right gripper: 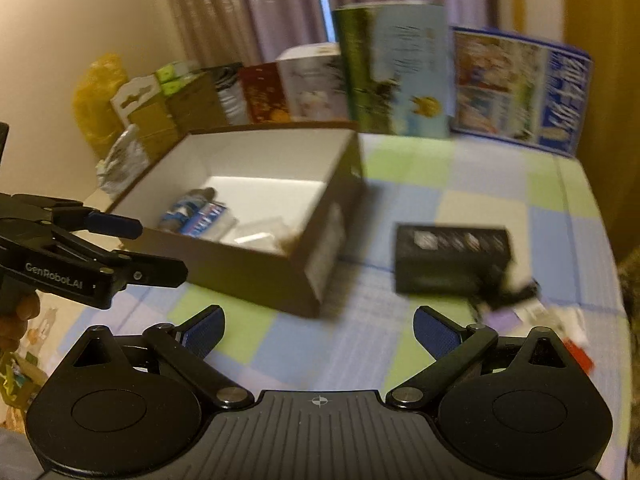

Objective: Organize objects
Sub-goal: 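Withdraw both tools from the box toward the black box and white clip, then grasp the black FLYCO box with the left tool while the right tool grasps the white claw clip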

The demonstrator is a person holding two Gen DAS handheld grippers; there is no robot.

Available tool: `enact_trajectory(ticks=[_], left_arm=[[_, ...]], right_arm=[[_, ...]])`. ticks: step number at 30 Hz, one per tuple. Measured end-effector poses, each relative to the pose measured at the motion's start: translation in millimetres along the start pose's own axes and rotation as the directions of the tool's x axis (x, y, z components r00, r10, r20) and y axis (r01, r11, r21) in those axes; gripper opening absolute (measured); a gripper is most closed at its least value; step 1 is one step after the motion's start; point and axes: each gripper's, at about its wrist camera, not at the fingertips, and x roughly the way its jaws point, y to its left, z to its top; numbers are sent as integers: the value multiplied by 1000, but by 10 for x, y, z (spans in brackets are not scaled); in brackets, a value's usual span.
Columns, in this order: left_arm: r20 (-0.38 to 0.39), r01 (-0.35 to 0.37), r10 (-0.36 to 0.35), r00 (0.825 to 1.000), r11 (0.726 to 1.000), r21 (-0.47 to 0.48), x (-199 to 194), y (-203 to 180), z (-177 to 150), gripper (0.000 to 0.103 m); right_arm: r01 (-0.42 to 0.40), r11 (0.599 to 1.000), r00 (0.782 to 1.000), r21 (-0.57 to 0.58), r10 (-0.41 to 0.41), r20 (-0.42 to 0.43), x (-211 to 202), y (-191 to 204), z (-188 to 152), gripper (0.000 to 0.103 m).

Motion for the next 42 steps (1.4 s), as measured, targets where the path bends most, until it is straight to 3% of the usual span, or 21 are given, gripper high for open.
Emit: enact_trajectory(ticks=[7, 15, 25, 29, 31, 37, 42], left_arm=[[-15, 81, -80, 997, 996, 48, 97, -501, -3, 94], [-55, 130, -125, 991, 987, 90, 281, -957, -5, 94], [-68, 135, -127, 990, 981, 139, 521, -1252, 124, 94], [-64, 130, -122, 991, 979, 159, 666, -1314, 282, 94], [-62, 123, -114, 992, 978, 170, 741, -1340, 372, 94], [-57, 111, -101, 993, 970, 217, 1028, -1388, 663, 94], [-73, 92, -76, 994, 964, 249, 1340, -1362, 868, 94]], right_arm=[[63, 995, 998, 81, -62, -11, -311, -346, -276, 98], [103, 986, 995, 131, -101, -23, -503, -681, -451, 98], [175, 965, 984, 197, -176, -13, -511, -1172, -506, 98], [166, 955, 984, 247, -175, 15, -454, -1335, -452, 97], [156, 948, 986, 276, -168, 21, -395, -1408, -417, 85], [130, 885, 988, 447, -151, 12, -98, -1677, -323, 63], [118, 805, 991, 581, -129, -23, 201, -1847, -315, 59]])
